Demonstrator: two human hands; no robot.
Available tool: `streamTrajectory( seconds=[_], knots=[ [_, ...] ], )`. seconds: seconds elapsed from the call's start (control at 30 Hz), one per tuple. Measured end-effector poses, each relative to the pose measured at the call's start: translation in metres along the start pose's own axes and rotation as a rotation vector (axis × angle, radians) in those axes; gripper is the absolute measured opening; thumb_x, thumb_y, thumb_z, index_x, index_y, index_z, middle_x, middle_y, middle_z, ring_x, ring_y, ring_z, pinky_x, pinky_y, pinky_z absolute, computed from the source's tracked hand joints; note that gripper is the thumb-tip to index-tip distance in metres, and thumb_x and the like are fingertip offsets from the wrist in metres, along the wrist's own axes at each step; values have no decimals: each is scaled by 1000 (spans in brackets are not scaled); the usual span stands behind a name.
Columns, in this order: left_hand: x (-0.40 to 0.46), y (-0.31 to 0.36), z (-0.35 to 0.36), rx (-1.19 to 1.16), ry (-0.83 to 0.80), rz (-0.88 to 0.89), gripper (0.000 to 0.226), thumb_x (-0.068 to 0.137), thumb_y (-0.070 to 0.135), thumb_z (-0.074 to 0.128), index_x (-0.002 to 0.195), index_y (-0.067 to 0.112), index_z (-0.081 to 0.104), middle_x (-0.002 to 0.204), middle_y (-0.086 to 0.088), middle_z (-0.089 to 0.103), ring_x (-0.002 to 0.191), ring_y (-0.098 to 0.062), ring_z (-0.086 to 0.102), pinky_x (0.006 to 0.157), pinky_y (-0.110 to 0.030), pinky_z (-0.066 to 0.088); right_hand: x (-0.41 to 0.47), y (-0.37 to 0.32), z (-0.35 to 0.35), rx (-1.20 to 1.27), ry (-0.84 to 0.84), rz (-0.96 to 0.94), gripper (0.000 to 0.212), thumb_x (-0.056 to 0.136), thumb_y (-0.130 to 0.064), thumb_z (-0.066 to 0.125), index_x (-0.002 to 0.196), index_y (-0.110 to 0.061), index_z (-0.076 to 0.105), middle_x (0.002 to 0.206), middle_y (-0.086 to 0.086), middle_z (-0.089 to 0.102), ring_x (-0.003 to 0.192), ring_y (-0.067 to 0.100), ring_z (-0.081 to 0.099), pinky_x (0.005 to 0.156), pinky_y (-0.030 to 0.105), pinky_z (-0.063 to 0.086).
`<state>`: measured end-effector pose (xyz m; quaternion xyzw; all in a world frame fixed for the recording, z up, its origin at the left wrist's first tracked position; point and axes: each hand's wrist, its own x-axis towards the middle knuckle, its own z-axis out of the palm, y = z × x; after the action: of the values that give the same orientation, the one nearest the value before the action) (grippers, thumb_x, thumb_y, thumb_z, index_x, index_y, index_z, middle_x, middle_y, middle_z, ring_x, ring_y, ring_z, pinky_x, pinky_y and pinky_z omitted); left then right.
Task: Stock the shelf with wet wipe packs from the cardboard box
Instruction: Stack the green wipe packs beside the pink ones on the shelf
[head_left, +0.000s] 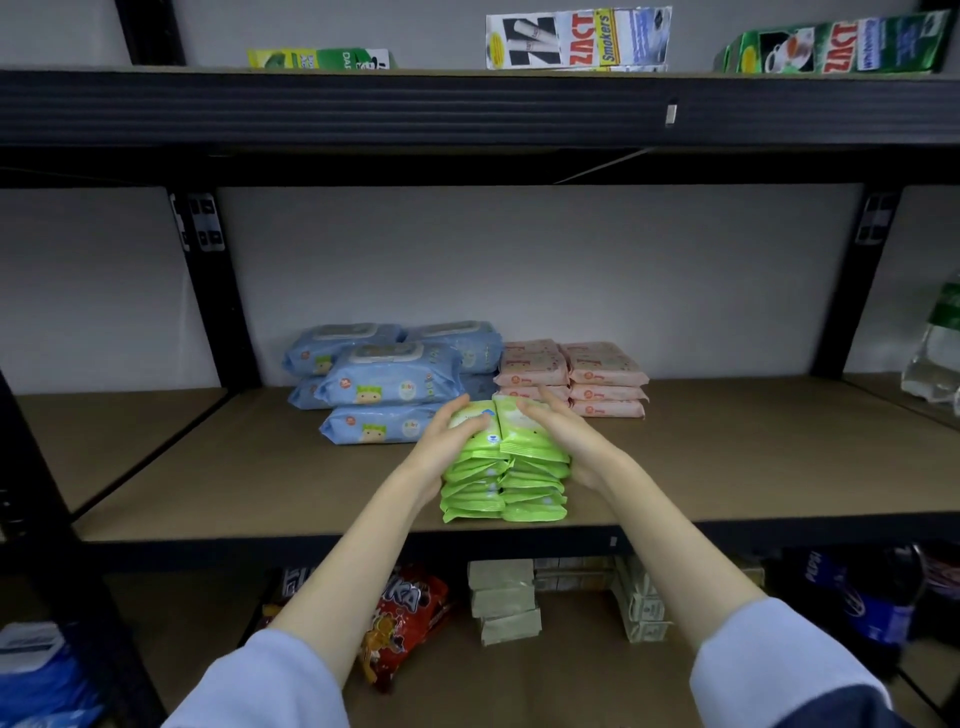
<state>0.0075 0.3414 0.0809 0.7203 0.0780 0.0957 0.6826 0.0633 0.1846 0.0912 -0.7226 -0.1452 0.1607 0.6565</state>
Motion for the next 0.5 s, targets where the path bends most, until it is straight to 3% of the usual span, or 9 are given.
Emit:
streamTrajectory(
  seconds=[0.13,0.23,0.37,0.5],
  knots=[
    [-14,5,3,12,24,43,57,87,30,61,139,27,36,147,-1,33,133,-21,36,110,-36,32,-16,-3,0,-10,41,-63,73,86,-46,57,147,-27,21,152,0,28,139,22,28,115,39,23],
    [-35,11,2,32,116,111,51,89,25,60,136,25,40,147,-3,33,134,-21,34,107,-31,32,-39,-3,3,-59,123,-174,63,89,-34,59,144,-22,30,148,1,32,135,19,33,105,27,28],
    [-74,7,-2,260,203,323,43,91,15,56,132,18,46,141,-1,41,133,-16,33,98,-23,30,-73,10,10,-243,232,-353,58,86,-21,64,139,-20,40,142,0,41,132,15,36,108,28,29],
    [-125,-30,-2,512,216,455,36,91,19,55,127,23,49,129,2,48,120,-11,40,99,-25,31,-119,47,21,-329,269,-456,54,86,-18,63,135,-24,42,134,1,46,125,12,41,104,27,33]
  ],
)
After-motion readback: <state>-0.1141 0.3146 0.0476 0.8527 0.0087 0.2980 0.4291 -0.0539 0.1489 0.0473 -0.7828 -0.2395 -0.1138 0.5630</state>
